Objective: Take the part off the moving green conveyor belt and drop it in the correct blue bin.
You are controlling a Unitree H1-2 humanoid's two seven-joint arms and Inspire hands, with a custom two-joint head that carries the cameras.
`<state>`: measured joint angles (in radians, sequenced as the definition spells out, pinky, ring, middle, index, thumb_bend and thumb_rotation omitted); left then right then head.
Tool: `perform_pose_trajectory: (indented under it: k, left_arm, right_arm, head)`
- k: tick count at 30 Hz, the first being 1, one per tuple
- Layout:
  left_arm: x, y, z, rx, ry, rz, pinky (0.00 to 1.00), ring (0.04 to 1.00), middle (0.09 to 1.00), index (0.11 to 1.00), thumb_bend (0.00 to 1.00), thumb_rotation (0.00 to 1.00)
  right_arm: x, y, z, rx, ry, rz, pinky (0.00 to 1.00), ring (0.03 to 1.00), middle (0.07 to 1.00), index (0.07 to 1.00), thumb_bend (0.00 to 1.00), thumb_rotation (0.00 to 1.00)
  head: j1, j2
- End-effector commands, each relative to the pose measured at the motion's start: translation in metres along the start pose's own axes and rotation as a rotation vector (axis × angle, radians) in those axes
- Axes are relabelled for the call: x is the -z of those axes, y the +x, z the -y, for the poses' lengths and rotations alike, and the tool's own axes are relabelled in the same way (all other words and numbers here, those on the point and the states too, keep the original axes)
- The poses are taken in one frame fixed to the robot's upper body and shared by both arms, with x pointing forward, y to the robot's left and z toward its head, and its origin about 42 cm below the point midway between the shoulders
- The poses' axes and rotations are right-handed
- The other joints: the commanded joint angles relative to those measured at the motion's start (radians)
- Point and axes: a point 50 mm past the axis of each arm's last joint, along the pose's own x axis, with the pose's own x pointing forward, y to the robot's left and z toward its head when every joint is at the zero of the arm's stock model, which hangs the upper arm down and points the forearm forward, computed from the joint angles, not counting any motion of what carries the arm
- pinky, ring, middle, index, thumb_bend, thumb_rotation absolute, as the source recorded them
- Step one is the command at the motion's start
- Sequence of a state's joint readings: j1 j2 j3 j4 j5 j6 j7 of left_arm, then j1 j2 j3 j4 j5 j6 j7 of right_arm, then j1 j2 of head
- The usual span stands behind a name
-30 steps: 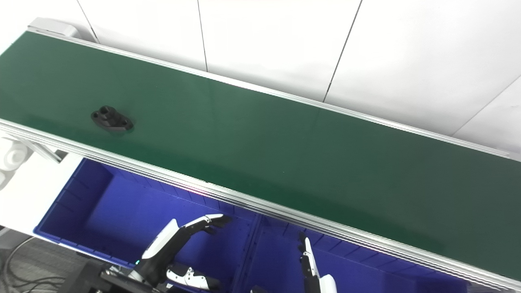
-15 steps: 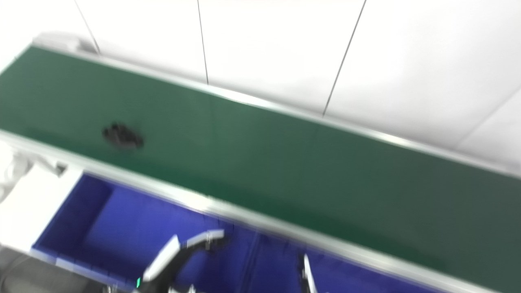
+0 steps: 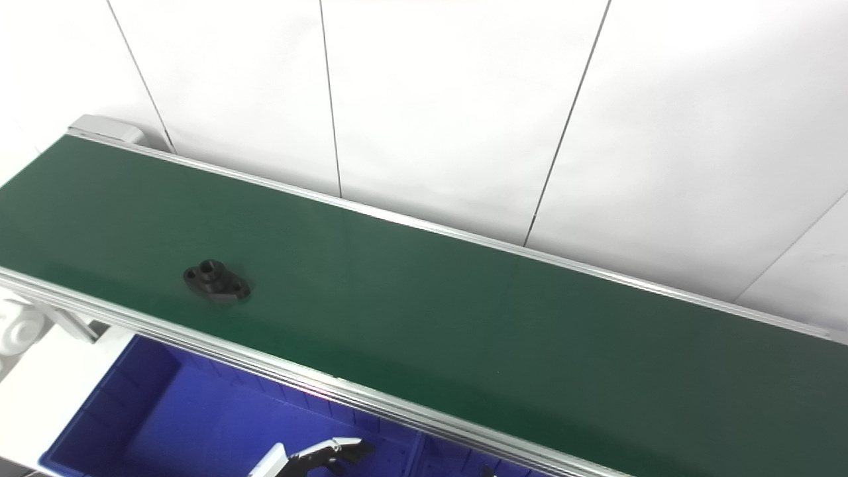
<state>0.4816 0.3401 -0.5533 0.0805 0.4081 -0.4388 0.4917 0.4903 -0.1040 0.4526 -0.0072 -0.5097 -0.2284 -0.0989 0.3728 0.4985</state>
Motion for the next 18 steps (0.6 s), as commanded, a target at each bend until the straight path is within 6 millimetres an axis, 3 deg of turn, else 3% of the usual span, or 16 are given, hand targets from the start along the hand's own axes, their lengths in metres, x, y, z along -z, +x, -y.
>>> perform_pose_trajectory:
  k: [1,11,14,18]
  left_arm:
    - [-0.004,-0.001,-0.005,-0.013,-0.012,0.04,0.63,0.743,0.794,0.782,0.92,0.53]
    - [-0.004,0.001,-0.002,-0.014,-0.011,0.047,0.63,0.738,0.793,0.781,0.92,0.54]
    - [-0.004,0.002,-0.001,-0.017,-0.012,0.048,0.63,0.74,0.79,0.778,0.92,0.54]
    - [-0.004,0.004,-0.001,-0.016,-0.008,0.051,0.62,0.736,0.79,0.78,0.93,0.55]
  right_arm:
    - [-0.01,0.002,0.001,0.031,0.016,0.081,0.84,0.916,0.959,1.0,0.77,0.45]
    - [-0.012,0.0,0.007,0.084,0.037,0.137,0.82,0.904,0.95,1.0,0.77,0.44]
    - [-0.018,-0.001,0.012,0.143,0.039,0.212,0.77,0.884,0.931,1.0,0.76,0.42]
    - [-0.033,-0.001,0.02,0.196,0.053,0.279,0.78,0.891,0.925,1.0,0.74,0.38]
  head:
    - [0.0,0.0]
    - [0.011,0.003]
    - [0.011,0.007]
    - [0.018,0.007]
